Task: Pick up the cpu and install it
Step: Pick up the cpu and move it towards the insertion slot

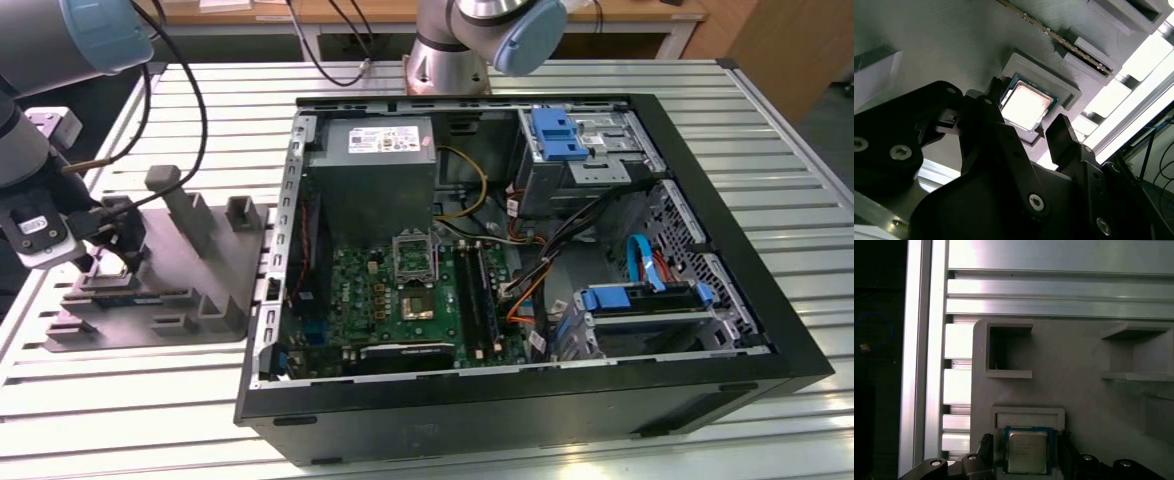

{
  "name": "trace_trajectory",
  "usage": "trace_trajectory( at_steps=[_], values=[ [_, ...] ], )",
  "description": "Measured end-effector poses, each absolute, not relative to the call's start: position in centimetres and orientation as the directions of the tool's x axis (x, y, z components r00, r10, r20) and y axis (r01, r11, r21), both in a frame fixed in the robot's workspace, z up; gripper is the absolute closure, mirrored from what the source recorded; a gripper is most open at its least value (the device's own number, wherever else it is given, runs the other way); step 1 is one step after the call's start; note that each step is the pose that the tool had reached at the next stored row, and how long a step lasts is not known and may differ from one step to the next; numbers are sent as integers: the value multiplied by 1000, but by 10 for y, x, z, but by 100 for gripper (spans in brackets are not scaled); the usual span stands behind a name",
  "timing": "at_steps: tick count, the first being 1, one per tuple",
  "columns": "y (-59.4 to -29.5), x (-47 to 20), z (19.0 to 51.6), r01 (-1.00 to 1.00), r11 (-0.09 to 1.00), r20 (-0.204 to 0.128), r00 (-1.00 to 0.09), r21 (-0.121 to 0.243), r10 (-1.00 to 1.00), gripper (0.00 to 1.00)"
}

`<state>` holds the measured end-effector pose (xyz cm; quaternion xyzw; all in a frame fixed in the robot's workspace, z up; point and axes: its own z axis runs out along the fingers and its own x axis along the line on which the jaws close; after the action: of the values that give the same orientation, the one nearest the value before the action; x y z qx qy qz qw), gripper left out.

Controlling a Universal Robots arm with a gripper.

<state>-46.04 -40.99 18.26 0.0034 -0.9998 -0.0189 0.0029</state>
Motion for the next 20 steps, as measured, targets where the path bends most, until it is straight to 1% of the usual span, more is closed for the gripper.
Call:
trace_trajectory(
  at_steps=[2, 3, 13, 15, 16, 20],
  values=[
    [-410, -460, 183, -7, 999, 6, -1000, 38, -7, 40],
    [-410, -460, 183, -7, 999, 6, -1000, 38, -7, 47],
    [-410, -460, 183, -7, 999, 6, -1000, 38, -7, 47],
    [-410, -460, 183, -7, 999, 6, -1000, 38, -7, 48],
    [-410, -460, 183, -7, 999, 6, -1000, 38, -7, 53],
    [-410, -460, 185, -7, 999, 6, -1000, 38, -7, 53]
  ],
)
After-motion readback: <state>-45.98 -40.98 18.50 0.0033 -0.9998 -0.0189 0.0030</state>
